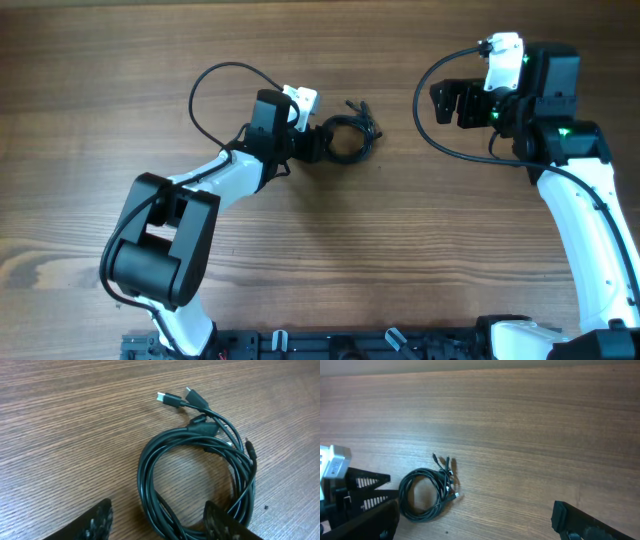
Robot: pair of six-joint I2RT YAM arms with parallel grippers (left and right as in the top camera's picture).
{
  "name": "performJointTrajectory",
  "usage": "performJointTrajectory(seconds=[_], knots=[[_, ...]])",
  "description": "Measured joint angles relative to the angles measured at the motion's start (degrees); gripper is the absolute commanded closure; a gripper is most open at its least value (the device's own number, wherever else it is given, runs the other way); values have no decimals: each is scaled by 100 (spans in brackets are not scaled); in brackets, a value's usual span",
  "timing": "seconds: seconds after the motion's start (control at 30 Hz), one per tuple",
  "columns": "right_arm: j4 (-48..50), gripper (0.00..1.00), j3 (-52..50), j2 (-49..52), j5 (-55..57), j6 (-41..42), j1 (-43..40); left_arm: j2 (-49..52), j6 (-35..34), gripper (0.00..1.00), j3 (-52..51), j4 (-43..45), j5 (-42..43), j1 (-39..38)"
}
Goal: Untangle cables
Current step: 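Lower the left gripper onto the black cable bundle and grasp it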
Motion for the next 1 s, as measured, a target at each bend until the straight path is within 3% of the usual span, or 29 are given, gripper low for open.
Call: performJointTrajectory(seconds=[0.3,0.37,0.5,0.53,0.6,0.63,1.0], knots=[[33,0,0,0,-103,0,0,328,24,43,0,153,107,-24],[31,0,0,0,-103,0,0,376,24,50,0,219,120,-83],[31,0,0,0,-103,0,0,378,61,53,0,326,140,-216],[31,0,0,0,-103,0,0,378,63,57,0,365,140,-258],[31,1,0,0,-103,0,0,378,68,86,0,393,140,-291],[31,0,0,0,-103,0,0,378,63,96,0,402,142,-295],[-44,0,0,0,-120,0,0,378,83,96,0,428,28,-299]])
